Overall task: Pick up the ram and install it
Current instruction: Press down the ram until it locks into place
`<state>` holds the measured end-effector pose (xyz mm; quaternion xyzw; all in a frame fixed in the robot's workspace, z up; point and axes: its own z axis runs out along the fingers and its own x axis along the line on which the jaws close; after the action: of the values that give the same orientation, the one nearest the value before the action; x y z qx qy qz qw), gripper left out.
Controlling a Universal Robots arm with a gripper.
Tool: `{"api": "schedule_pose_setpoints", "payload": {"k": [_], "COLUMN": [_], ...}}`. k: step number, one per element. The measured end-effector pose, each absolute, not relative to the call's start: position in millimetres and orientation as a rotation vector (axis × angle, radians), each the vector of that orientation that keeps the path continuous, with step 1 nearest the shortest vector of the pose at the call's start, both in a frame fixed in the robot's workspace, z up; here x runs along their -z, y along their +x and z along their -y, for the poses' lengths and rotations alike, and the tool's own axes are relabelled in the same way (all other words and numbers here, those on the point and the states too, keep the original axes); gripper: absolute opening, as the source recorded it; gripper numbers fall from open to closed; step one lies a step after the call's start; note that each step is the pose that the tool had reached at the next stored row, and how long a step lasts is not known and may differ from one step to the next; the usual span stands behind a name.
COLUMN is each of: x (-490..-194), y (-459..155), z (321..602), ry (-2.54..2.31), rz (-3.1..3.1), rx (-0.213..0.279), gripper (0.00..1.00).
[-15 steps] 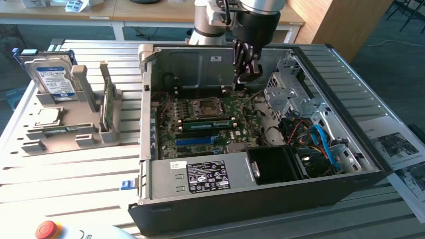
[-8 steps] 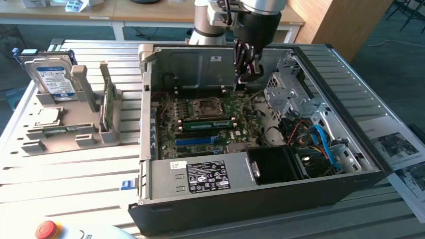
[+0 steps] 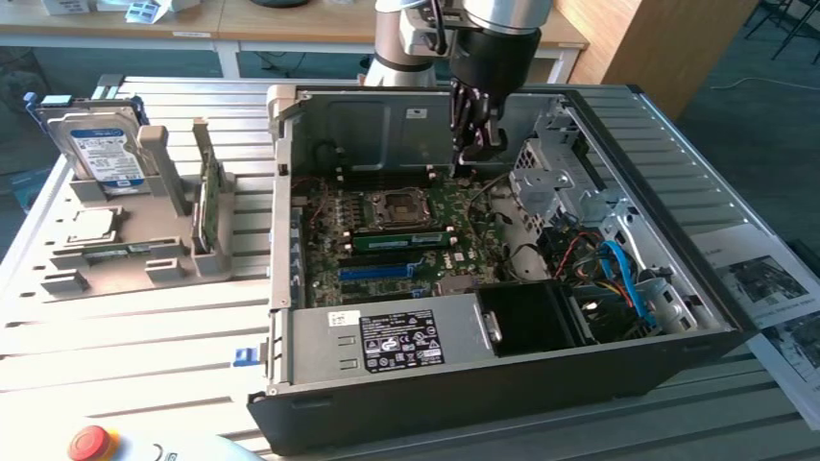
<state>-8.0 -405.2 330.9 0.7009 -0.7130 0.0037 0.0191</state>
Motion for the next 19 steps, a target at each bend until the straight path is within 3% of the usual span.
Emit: {"api": "schedule_pose_setpoints", "payload": {"k": [19], "x": [-308.9], "y": [-8.0], "z": [405.2], "ry": [2.175], "rz": [2.213], "rx": [-0.011], "gripper": [0.10]}}
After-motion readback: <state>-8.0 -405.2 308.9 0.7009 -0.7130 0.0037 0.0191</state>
